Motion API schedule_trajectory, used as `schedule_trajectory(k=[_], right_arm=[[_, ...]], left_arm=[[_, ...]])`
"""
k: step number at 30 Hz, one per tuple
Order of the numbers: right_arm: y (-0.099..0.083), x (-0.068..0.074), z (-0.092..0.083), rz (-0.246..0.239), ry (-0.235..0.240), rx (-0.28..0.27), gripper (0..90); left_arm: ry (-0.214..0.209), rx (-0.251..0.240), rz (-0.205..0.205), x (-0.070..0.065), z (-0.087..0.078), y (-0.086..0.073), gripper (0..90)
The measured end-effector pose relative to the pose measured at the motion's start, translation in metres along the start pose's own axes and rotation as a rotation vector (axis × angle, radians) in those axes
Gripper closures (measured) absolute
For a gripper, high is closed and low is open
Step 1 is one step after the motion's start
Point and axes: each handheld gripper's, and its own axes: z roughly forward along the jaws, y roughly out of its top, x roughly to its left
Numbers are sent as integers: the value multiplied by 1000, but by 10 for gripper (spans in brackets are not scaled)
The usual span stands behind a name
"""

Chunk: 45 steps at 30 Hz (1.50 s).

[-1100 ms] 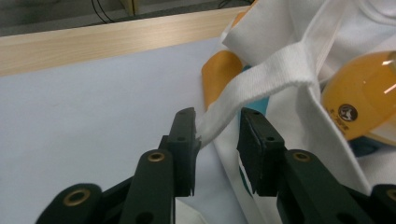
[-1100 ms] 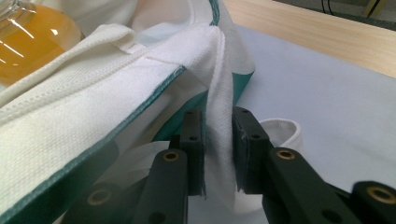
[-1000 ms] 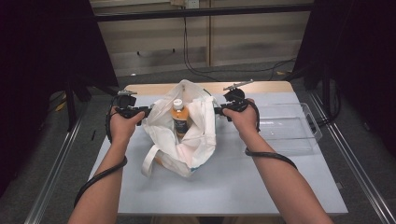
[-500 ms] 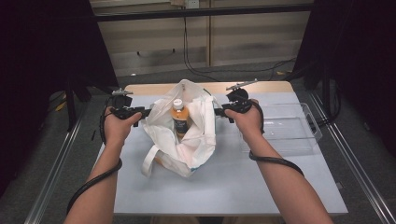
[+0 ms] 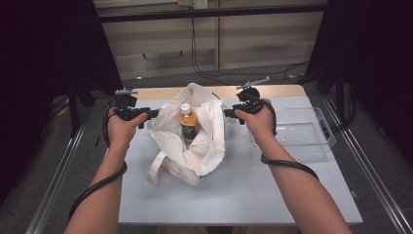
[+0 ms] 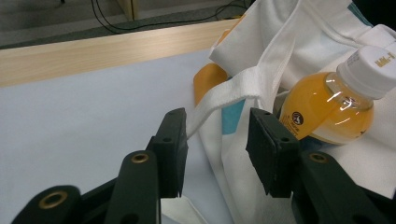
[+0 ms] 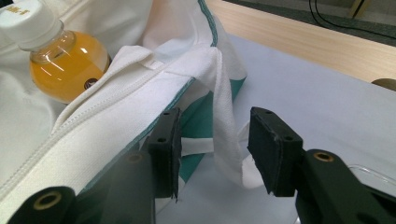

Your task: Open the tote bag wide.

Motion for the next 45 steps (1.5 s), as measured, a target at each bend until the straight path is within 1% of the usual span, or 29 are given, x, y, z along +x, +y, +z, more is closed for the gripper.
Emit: schedule_trajectory(k=[1, 2, 3, 4, 5, 7, 8, 9, 10, 11, 13, 14, 15, 16, 18, 19, 23, 25, 26, 28, 34, 36, 39, 41, 42, 45], right_arm=[[0, 0, 0, 1, 2, 1, 545], [1, 0, 0, 5, 4, 5, 545], [1, 0, 1, 5, 6, 7, 544], [1, 0, 1, 5, 6, 7, 535], [1, -1, 2, 6, 1, 7, 531], [1, -2, 2, 13, 4, 7, 532], [2, -2, 1, 14, 2, 5, 532], [3, -3, 1, 14, 1, 4, 532], [4, -3, 1, 13, 4, 0, 532], [5, -3, 0, 20, 6, 1, 532], [6, -4, 0, 15, 2, 4, 526], [7, -4, -1, 18, 5, 7, 518], [8, -4, -1, 22, 3, 5, 515], [8, -5, -2, 23, 7, 2, 513], [10, -6, -3, 26, 5, 2, 507], [11, -7, -4, 36, 6, 1, 507], [14, -7, -7, 47, 11, -1, 499], [14, -7, -8, 50, 12, 2, 499], [15, -6, -8, 52, 15, 0, 497], [16, -5, -9, 62, 18, 2, 497], [20, -1, -12, 64, 26, -5, 497], [21, 2, -12, 53, 23, -1, 494], [21, 4, -13, 43, 24, -1, 494], [22, 6, -12, 38, 29, 0, 494], [21, 7, -12, 37, 26, 3, 494], [21, 8, -10, 36, 35, 1, 493]], left_arm=[[-5, 6, 3, 1, 0, 1, 577], [-9, 5, -5, 1, -1, 1, 576], [3, 3, 5, 1, -1, 2, 572], [12, 15, 23, 1, -2, 3, 572], [4, 4, 10, 1, -1, 4, 572], [7, 0, 8, 1, -1, 4, 571], [6, 17, 23, 2, -2, 5, 572], [1, 7, 10, 2, -1, 6, 573], [0, 8, 7, 2, -1, 6, 573], [1, 12, 15, 3, -1, 7, 572], [-13, 4, -4, 2, 0, 7, 570], [-16, 8, 0, 2, 0, 8, 566], [-16, 9, -10, 1, 0, 8, 567], [-21, 15, -4, 1, 1, 9, 568], [-13, 4, -9, 0, 0, 10, 568], [-18, 6, -6, 0, 0, 11, 567], [-20, -4, 3, -3, -3, 16, 561], [-28, -11, -11, -4, -3, 18, 557], [-29, -12, -3, -3, -4, 18, 551], [-32, -16, -6, -5, -5, 19, 546], [-41, -22, 4, -8, -7, 21, 539], [-43, -12, 16, -10, -5, 20, 547], [-46, -9, 13, -13, -3, 19, 547], [-48, 5, 28, -14, -3, 19, 547], [-48, -9, 14, -15, -1, 18, 548], [-50, 2, 28, -16, -1, 18, 548]])
